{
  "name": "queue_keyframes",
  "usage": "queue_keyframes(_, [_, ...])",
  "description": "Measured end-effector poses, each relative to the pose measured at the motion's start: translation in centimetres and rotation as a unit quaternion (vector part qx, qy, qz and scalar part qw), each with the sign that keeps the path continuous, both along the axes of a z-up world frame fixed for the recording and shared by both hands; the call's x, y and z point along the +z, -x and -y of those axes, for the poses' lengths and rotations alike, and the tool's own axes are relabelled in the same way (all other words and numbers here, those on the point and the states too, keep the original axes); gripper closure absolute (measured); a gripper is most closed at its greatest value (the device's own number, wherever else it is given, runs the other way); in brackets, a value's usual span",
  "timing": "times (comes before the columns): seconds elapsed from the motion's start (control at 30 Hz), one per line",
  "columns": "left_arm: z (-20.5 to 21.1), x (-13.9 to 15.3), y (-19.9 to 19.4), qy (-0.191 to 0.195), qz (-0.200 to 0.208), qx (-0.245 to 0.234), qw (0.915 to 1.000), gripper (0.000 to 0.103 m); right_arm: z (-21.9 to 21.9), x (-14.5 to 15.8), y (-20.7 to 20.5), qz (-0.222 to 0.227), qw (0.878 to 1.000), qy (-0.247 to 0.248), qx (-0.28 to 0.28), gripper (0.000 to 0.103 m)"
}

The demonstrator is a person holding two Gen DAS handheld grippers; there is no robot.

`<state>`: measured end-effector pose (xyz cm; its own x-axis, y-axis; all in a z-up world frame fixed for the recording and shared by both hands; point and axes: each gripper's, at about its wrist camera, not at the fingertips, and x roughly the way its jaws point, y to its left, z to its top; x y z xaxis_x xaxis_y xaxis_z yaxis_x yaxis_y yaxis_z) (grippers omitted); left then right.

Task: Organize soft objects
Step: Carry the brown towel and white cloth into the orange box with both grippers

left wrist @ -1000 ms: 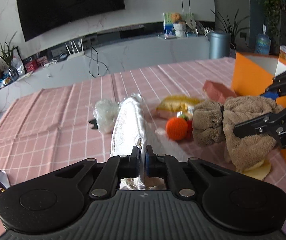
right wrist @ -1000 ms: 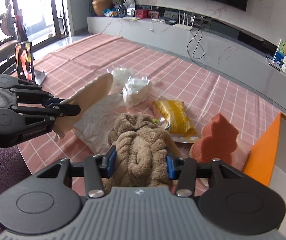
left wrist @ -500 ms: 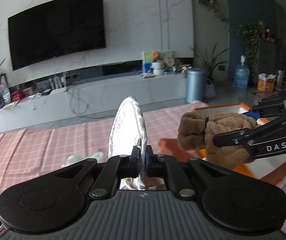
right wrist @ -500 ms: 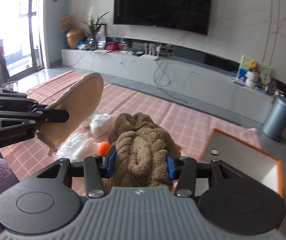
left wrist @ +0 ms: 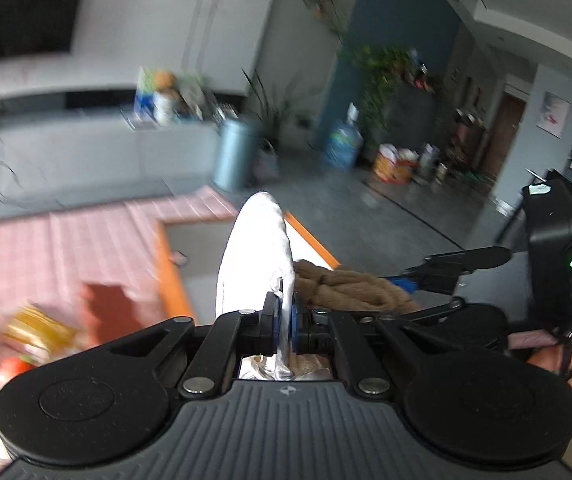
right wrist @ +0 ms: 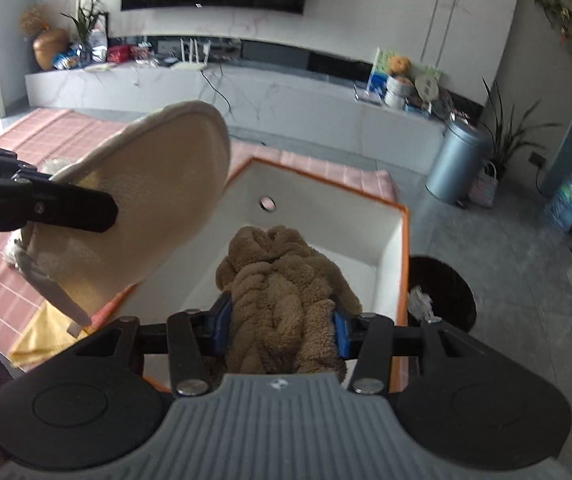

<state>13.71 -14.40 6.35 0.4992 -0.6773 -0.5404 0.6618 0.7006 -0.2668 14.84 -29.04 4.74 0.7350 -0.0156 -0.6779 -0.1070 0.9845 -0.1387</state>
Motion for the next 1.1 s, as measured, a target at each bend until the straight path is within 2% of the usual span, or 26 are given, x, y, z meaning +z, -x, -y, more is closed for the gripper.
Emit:
queue_keyframes(0.13, [1.9, -2.9, -3.7, -0.014, -0.058, -0.022, 0.998, 0.097, 0.9, -1.7, -0.9, -0.03, 0.999, -0.002, -0.011, 0.055])
queue_keyframes(0.27, [2.4, -5.8, -8.4, -0.035, -0.11, -0.022, 0.9931, 0.097, 1.0, -3.5, -2.5, -0.058, 0.998, 0.005, -0.001, 0.054])
queue_keyframes(0.57, [2.0, -7.6, -11.6, -0.09, -0.157, -0.017, 0.9833, 0.097, 0.7, -6.8, -5.3, -0.117, 0.993, 0.021, 0.024, 0.053])
queue_keyframes(0.77, [2.7, -6.8, -10.6, -0.113, -0.169, -0.013, 0.979, 0.092, 1.1, -8.1, -6.2, -0.152, 0.988, 0.0, 0.011, 0.05])
queue_keyframes(0.9, [3.3, -6.0, -10.3, -0.136, -0.161, -0.011, 0.9776, 0.089, 1.1, -8.6, -6.5, -0.164, 0.986, -0.001, 0.005, 0.045])
queue_keyframes(1.0, [3.4, -5.5, -9.9, -0.14, -0.154, -0.011, 0.9779, 0.077, 1.0, -8.5, -6.5, -0.162, 0.987, 0.009, 0.007, 0.042])
queue_keyframes(1.1, [3.5, -5.0, -9.3, -0.141, -0.147, -0.011, 0.9791, 0.057, 0.8, -8.0, -6.2, -0.157, 0.987, 0.02, 0.01, 0.035])
